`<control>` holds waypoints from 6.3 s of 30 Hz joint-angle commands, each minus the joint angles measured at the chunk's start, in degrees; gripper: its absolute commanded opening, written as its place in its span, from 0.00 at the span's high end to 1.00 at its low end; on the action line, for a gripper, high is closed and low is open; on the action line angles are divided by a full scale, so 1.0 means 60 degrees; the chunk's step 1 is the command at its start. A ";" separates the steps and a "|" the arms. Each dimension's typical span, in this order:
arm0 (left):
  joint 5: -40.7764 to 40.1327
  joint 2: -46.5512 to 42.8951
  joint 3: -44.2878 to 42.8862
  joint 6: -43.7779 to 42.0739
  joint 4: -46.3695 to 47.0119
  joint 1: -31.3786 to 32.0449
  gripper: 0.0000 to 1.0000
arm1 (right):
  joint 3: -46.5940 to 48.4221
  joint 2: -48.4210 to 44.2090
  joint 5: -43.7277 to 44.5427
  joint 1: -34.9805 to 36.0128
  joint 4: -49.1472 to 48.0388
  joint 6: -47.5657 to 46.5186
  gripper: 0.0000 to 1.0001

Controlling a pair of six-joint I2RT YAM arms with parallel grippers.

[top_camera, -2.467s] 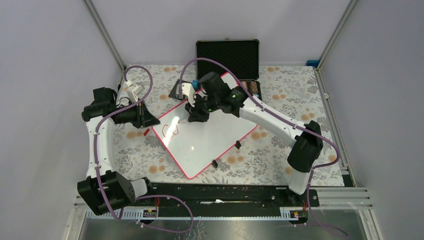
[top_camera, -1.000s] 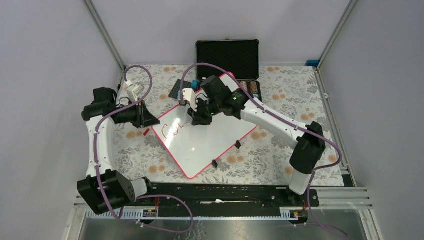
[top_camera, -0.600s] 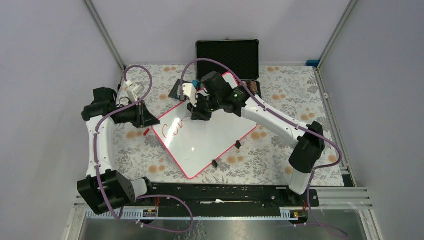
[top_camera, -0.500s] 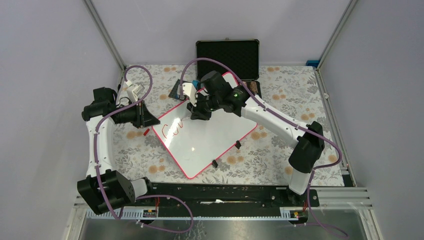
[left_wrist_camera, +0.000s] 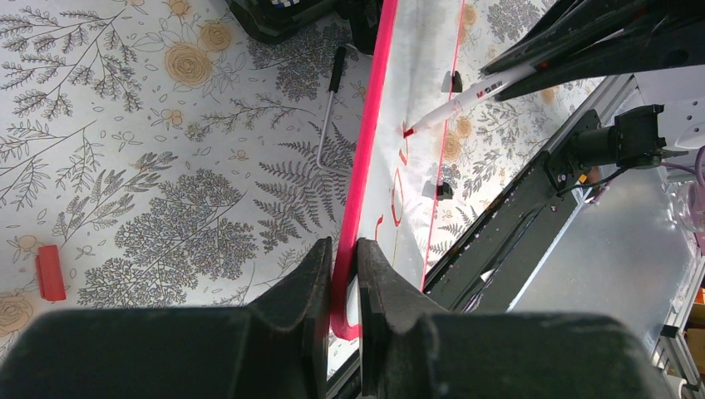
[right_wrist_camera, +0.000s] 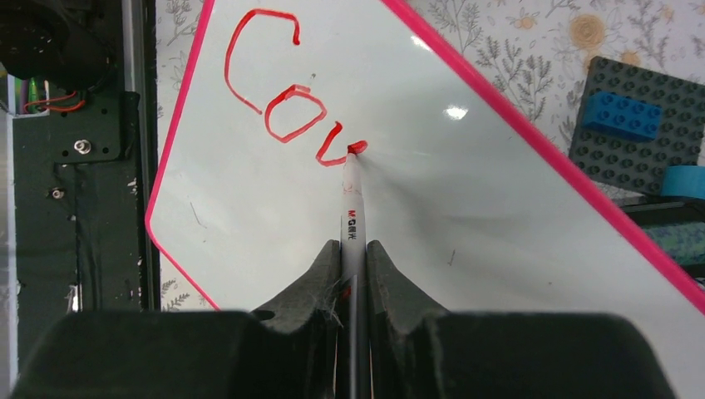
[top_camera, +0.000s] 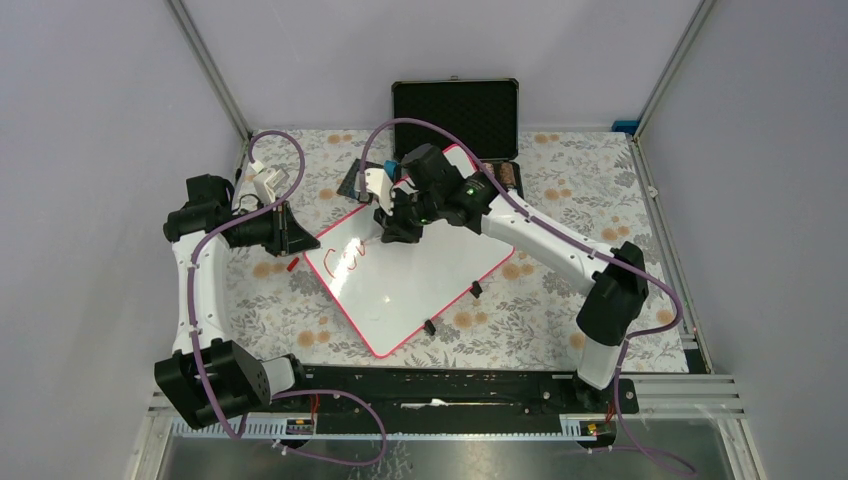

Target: Write a sentence on the whiteboard

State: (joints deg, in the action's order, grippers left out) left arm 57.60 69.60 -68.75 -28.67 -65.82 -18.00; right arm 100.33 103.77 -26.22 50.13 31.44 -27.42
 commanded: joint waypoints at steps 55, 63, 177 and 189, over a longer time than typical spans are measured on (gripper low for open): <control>-0.0005 0.0049 0.0117 -0.0149 0.0161 0.0007 1.00 | 0.0569 0.0185 -0.0020 -0.0195 0.0262 -0.0048 1.00; 0.0000 0.0054 0.0110 -0.0147 0.0160 0.0013 1.00 | 0.0263 -0.0097 0.0223 -0.0222 0.0269 -0.0140 1.00; -0.0064 -0.0091 0.0344 -0.0081 0.0344 0.0015 1.00 | -0.0160 -0.0395 -0.0972 -0.0897 0.0278 0.0288 1.00; -0.0086 -0.0121 0.0382 -0.0034 0.0424 0.0013 1.00 | -0.0130 -0.0175 -0.0286 -0.0826 0.0158 0.0337 1.00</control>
State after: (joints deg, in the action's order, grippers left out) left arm 58.04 69.41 -67.83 -28.38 -64.34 -18.17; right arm 99.11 102.08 -29.89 44.75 33.98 -25.78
